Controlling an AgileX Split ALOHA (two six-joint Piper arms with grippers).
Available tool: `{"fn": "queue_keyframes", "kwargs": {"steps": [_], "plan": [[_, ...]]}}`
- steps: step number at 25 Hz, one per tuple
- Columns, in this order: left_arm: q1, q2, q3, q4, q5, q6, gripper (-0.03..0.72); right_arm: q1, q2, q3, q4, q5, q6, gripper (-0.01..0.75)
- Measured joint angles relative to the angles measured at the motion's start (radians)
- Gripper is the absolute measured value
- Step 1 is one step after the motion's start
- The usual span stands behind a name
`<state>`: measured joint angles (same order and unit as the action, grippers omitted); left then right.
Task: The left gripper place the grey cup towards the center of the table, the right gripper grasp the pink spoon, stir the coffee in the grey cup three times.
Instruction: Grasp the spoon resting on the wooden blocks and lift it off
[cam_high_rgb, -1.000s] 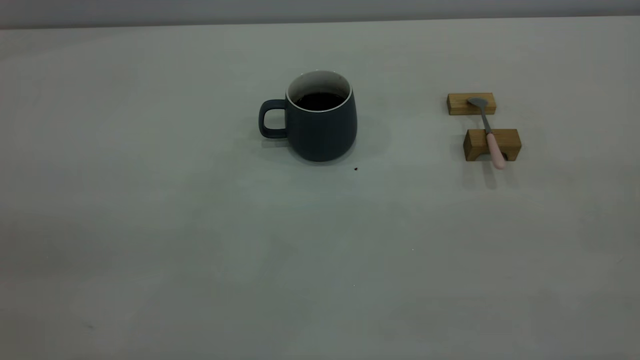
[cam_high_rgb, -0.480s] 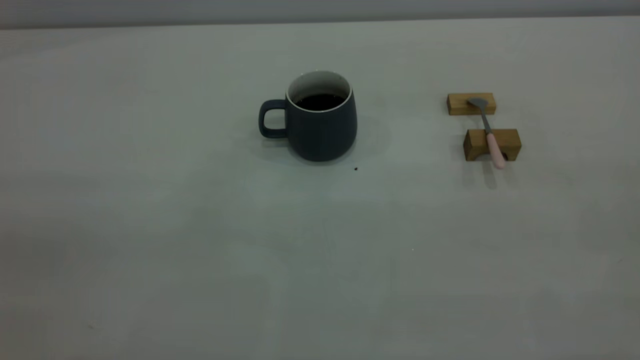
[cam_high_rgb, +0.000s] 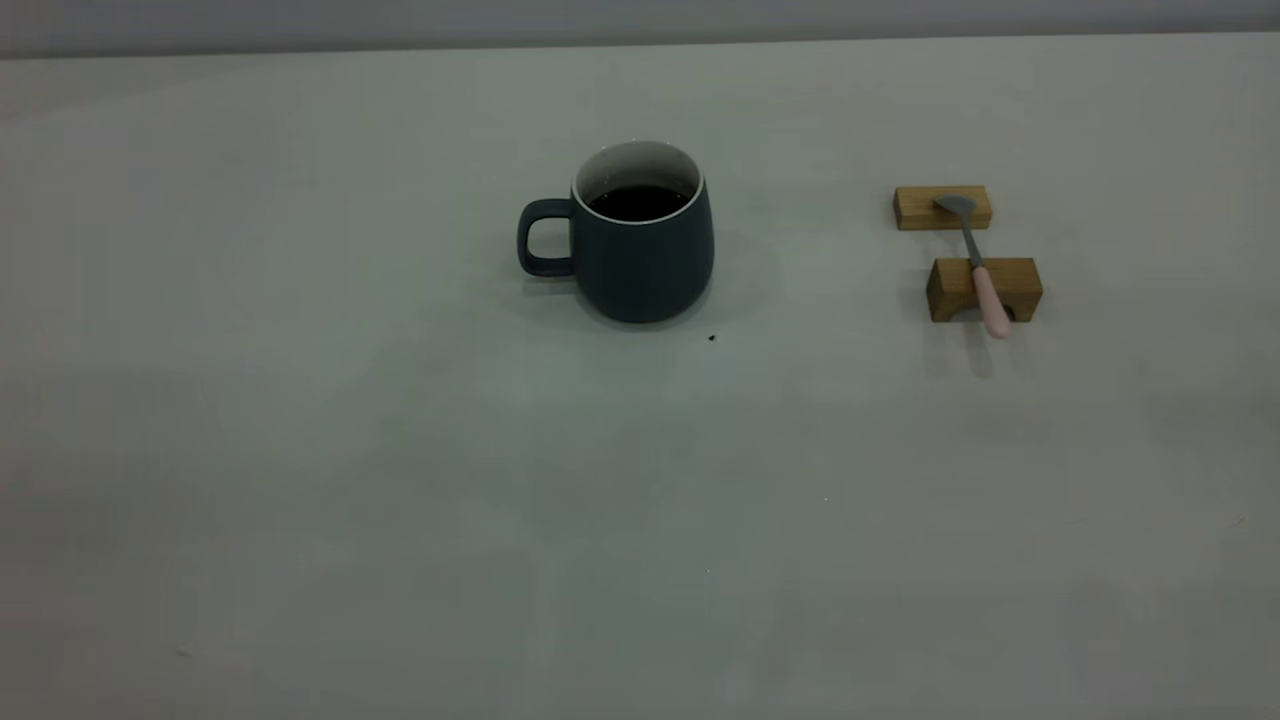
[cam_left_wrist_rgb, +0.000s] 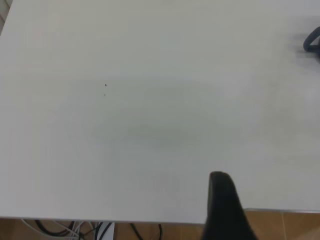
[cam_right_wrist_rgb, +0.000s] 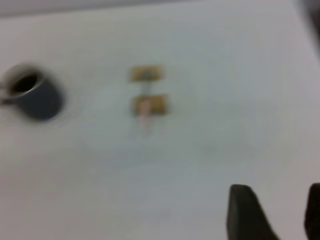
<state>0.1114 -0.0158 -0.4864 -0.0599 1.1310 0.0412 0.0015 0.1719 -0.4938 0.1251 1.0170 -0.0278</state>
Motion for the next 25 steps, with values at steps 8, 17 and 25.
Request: {"fn": "queue_keyframes", "kwargs": {"steps": [8,17,25], "plan": [[0.000,0.000,0.000,0.000,0.000,0.000,0.528,0.000,0.501,-0.006,0.309,-0.283,-0.274,0.535],[0.000,0.000,0.000,0.000,0.000,0.000,0.528,0.000,1.050,-0.149,0.408,-0.387,-0.431,0.539],[0.000,0.000,0.000,0.000,0.000,0.000,0.528,0.056,1.432,-0.326,0.425,-0.428,-0.455,0.538]]}}
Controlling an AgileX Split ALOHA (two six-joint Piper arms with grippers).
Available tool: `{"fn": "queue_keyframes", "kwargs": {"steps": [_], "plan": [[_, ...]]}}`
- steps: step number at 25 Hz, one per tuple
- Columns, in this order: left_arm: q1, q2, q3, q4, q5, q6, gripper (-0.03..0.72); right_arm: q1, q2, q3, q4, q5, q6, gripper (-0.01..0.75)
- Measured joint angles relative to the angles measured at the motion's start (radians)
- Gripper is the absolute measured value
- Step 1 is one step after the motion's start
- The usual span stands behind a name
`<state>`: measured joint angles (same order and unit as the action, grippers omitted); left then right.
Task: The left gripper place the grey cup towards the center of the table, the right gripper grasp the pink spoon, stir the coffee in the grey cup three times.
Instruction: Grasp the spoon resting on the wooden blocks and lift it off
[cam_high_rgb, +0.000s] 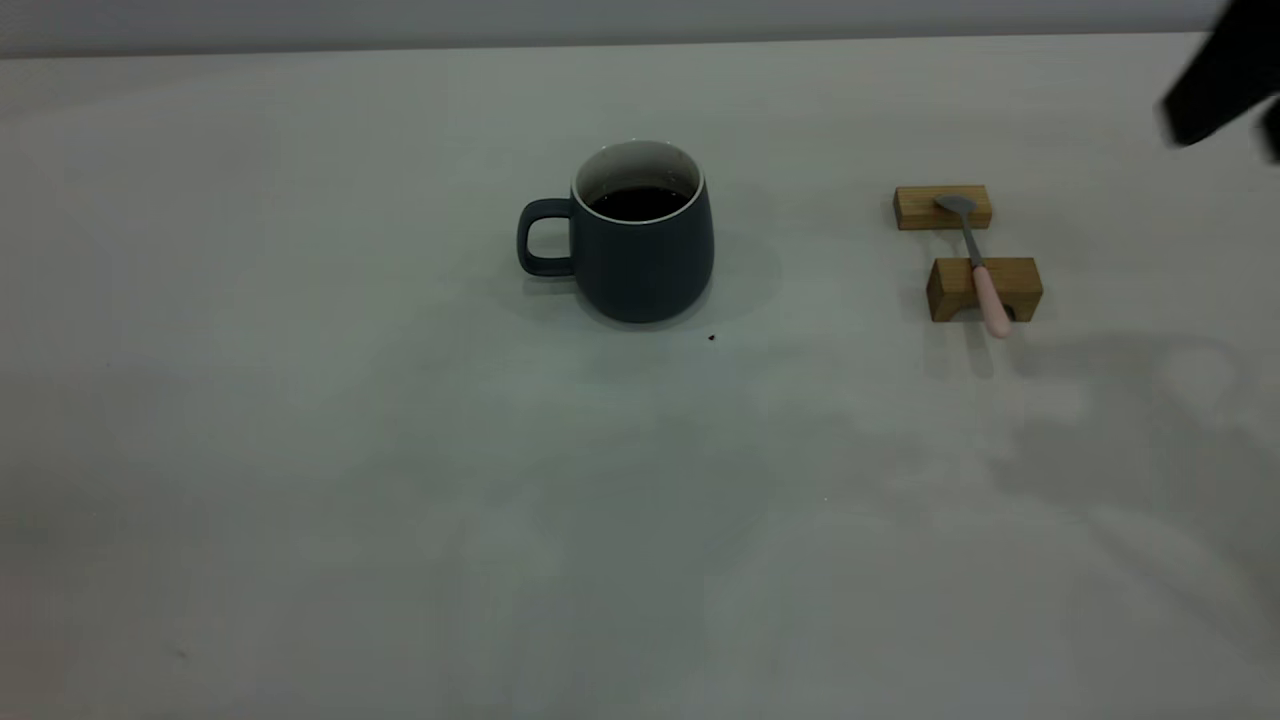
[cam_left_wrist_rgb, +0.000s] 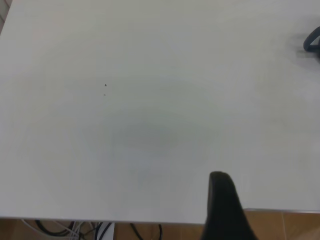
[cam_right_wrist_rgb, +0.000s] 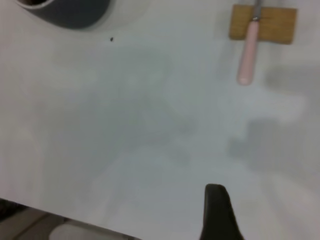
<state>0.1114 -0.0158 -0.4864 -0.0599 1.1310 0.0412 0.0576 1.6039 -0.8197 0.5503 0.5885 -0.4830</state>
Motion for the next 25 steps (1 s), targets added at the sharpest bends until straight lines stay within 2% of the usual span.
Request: {"fn": "queue_keyframes", "kwargs": {"steps": [5,9,16,25], "plan": [[0.000,0.000,0.000,0.000,0.000,0.000,0.528,0.073,0.233,-0.122,0.002,-0.026,0.071,0.538],[0.000,0.000,0.000,0.000,0.000,0.000,0.528,0.074,0.395,-0.231,-0.028,-0.030,0.123,0.545],[0.000,0.000,0.000,0.000,0.000,0.000,0.528,0.076,0.567,-0.394,-0.066,0.030,0.210,0.600],[0.000,0.000,0.000,0.000,0.000,0.000,0.528,0.083,0.675,-0.479,-0.132,0.030,0.257,0.593]]}}
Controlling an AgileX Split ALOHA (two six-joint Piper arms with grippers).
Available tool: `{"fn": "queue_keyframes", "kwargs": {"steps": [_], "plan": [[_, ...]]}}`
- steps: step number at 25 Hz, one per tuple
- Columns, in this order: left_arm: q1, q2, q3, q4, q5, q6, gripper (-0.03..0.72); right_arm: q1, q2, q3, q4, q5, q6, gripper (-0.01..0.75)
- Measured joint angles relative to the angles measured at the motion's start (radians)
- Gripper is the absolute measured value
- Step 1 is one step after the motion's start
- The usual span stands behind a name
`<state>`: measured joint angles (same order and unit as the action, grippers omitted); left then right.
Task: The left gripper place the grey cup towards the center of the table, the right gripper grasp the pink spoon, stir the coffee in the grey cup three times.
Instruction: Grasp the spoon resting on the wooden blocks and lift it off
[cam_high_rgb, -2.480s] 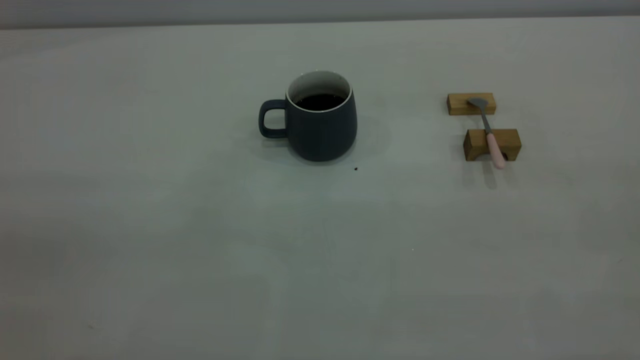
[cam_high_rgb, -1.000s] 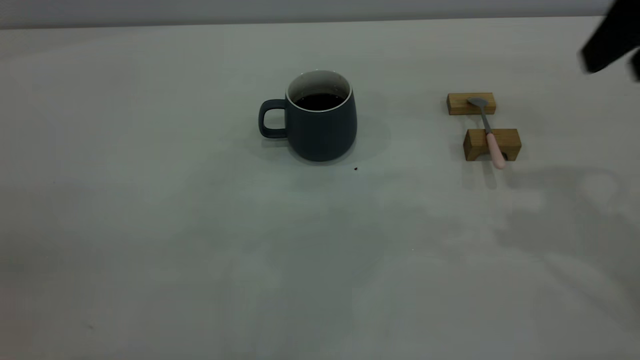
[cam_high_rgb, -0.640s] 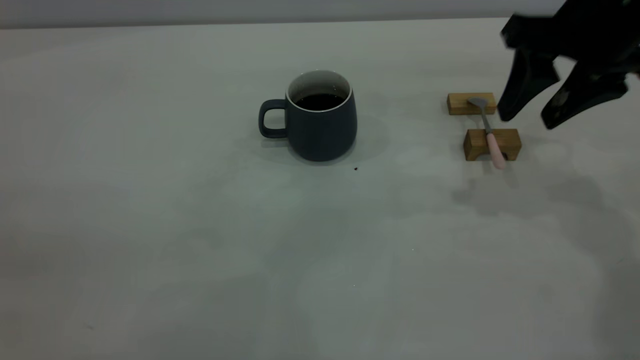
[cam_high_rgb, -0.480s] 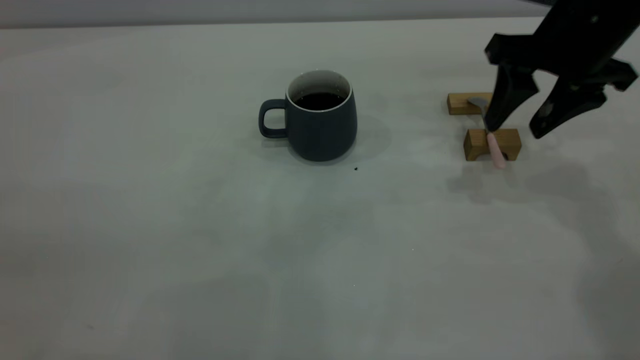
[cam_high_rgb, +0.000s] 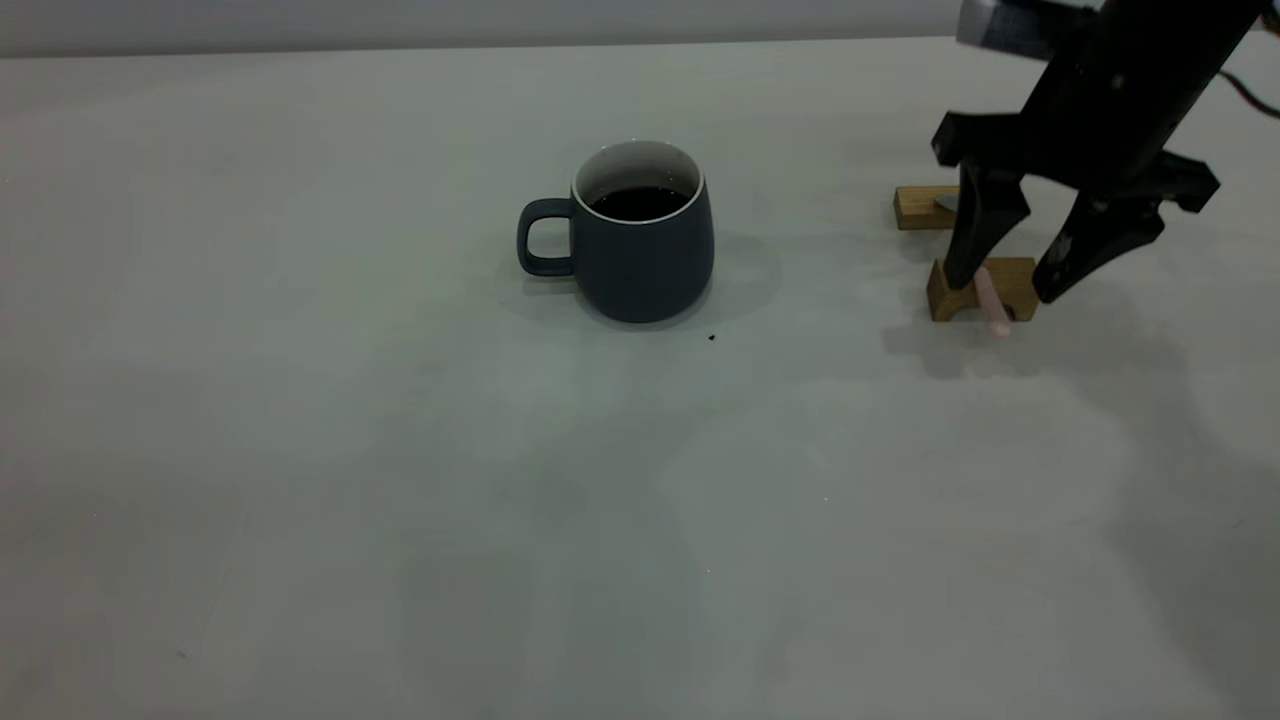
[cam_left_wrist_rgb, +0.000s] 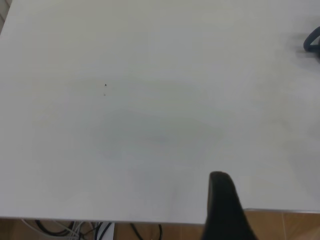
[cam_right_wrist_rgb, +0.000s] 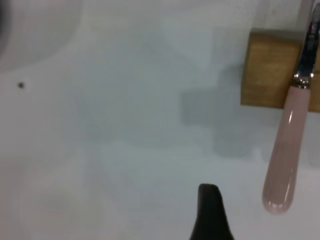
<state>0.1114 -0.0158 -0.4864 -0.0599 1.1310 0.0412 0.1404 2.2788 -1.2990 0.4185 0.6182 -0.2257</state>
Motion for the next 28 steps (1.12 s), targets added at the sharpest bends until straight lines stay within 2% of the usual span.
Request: {"fn": "queue_keyframes", "kwargs": {"steps": [11,14,16,18,22,23,28], "plan": [[0.000,0.000,0.000,0.000,0.000,0.000,0.528,0.000,0.094,-0.020,-0.001,-0.055,0.004,0.592],[0.000,0.000,0.000,0.000,0.000,0.000,0.528,0.000,0.106,-0.020,-0.002,-0.083,0.004,0.566],[0.000,0.000,0.000,0.000,0.000,0.000,0.528,0.000,0.106,-0.020,-0.002,-0.088,0.004,0.504],[0.000,0.000,0.000,0.000,0.000,0.000,0.528,0.000,0.107,-0.020,-0.002,-0.085,0.004,0.411],[0.000,0.000,0.000,0.000,0.000,0.000,0.528,0.000,0.108,-0.020,-0.002,-0.080,0.004,0.150],[0.000,0.000,0.000,0.000,0.000,0.000,0.528,0.000,0.108,-0.020,-0.003,-0.080,0.004,0.126],[0.000,0.000,0.000,0.000,0.000,0.000,0.528,0.000,0.063,-0.020,-0.003,-0.035,0.003,0.130]]}}
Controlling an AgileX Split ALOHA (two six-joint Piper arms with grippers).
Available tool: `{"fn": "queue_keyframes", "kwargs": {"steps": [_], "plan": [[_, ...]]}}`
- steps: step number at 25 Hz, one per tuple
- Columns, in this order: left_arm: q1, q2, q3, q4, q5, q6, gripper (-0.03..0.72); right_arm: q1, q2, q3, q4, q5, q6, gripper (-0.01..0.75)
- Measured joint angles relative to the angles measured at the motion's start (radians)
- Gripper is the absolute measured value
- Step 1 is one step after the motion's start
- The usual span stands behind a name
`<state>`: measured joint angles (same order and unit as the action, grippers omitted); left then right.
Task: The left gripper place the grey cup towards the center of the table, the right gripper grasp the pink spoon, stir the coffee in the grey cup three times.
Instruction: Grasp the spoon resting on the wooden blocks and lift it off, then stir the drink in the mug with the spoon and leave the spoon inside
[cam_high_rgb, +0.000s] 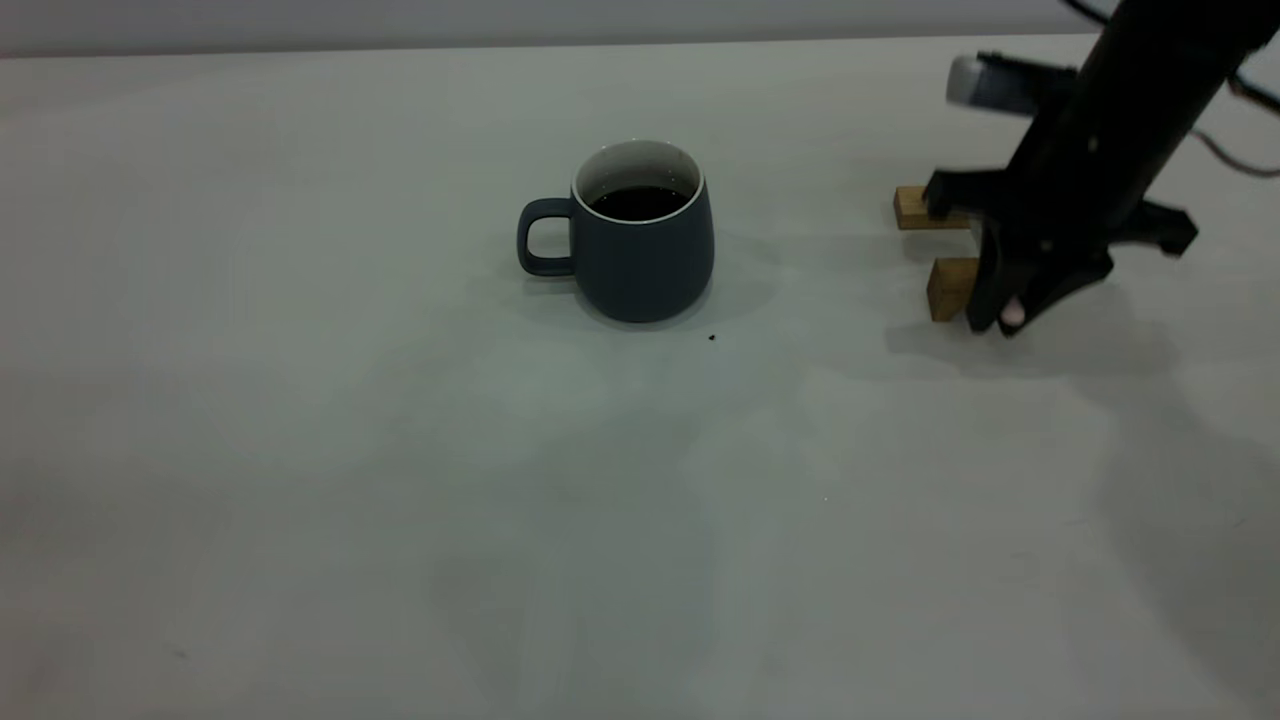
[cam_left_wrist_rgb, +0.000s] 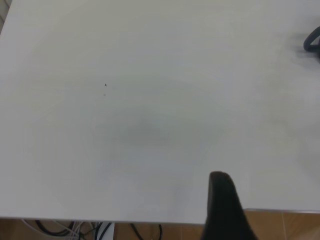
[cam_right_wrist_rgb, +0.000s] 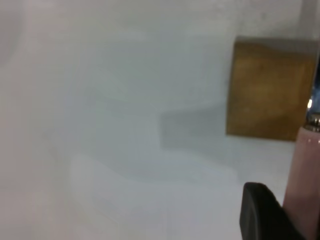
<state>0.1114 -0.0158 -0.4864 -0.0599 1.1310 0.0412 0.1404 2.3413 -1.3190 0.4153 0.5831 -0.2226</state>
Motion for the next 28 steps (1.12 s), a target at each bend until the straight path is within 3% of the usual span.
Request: {"fn": "queue_keyframes", "kwargs": {"steps": [3,11,17,21,28], "plan": [[0.000,0.000,0.000,0.000,0.000,0.000,0.528,0.002,-0.075,0.000,0.082,0.075,0.001,0.130],[0.000,0.000,0.000,0.000,0.000,0.000,0.528,0.103,-0.108,-0.051,0.680,0.335,-0.085,0.130],[0.000,0.000,0.000,0.000,0.000,0.000,0.528,0.151,-0.039,-0.083,1.091,0.434,-0.063,0.130],[0.000,0.000,0.000,0.000,0.000,0.000,0.528,0.151,-0.028,-0.095,1.303,0.445,0.115,0.130],[0.000,0.000,0.000,0.000,0.000,0.000,0.528,0.150,-0.028,-0.108,1.339,0.451,0.668,0.130]]}}
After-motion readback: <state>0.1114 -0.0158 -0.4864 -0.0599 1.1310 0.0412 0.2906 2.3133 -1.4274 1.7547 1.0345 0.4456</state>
